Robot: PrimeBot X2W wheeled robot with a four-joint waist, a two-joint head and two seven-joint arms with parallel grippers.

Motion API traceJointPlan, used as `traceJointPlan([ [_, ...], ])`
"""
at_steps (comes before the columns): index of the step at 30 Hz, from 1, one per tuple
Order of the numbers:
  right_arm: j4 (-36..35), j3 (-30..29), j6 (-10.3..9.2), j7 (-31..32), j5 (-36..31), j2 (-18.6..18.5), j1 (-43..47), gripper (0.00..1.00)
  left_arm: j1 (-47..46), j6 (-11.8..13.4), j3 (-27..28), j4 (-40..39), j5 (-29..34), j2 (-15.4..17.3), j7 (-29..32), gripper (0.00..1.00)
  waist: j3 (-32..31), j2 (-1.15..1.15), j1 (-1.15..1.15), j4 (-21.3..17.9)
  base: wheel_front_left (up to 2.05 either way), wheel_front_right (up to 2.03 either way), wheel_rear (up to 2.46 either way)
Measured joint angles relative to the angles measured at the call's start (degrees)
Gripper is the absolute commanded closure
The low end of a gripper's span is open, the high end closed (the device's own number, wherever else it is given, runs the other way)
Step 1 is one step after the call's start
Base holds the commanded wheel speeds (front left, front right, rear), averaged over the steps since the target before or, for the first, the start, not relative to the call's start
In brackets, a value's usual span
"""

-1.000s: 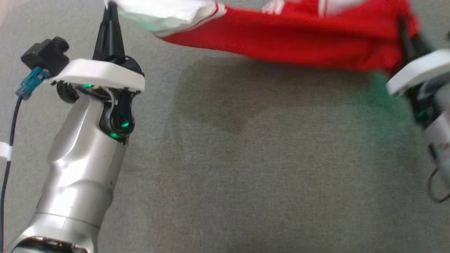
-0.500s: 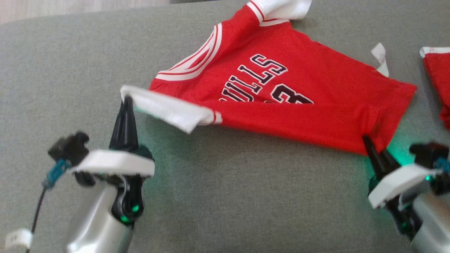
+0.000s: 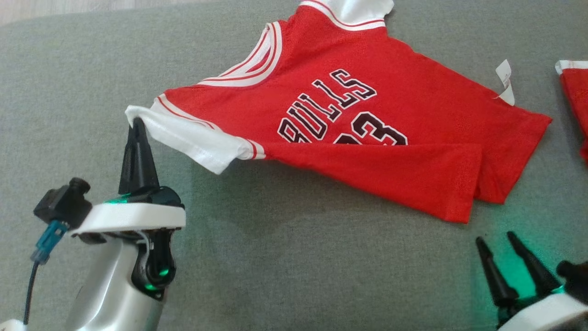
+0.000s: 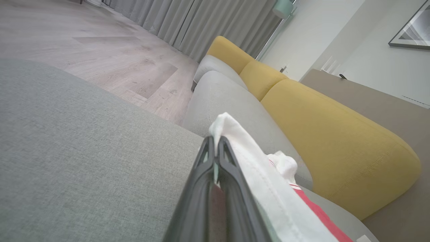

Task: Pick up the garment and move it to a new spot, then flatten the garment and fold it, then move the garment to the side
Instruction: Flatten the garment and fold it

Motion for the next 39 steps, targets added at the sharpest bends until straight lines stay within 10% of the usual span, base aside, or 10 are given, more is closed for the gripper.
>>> traceJointPlan([
  [7,-6.08,-0.74,0.00,3.74,-1.58,2.68,1.36,0.00,0.72,-0.75,1.27,0.13,0.47,-0.26,0.00,1.00,-0.20,0.00,0.01,-0.11,0.00,0.00,0.00],
  [27,5.15,3.52,0.00,4.22,-1.69,3.76,-7.11,0.02,0.35,-1.31,-0.37,2.02,1.47,-1.64,0.00,1.00,0.11,0.00,0.01,3.10,0.00,0.00,0.00],
  [31,6.64,4.33,0.00,3.08,-1.33,3.75,-8.04,0.40,0.21,-1.32,-0.43,2.30,1.47,-1.64,0.00,1.00,-0.04,0.00,0.01,3.18,0.00,0.00,0.00],
  [34,7.56,5.06,0.00,2.75,-0.81,3.71,-8.48,1.00,0.22,-1.32,-0.51,2.61,1.47,-1.64,0.00,1.00,-0.37,0.00,0.01,3.16,0.00,0.00,0.00],
  [39,7.58,7.30,0.00,2.56,0.00,3.22,-8.66,1.00,0.25,-1.32,-0.65,3.14,1.46,-1.64,0.00,1.00,-1.55,0.00,0.01,2.91,0.00,0.00,0.00],
])
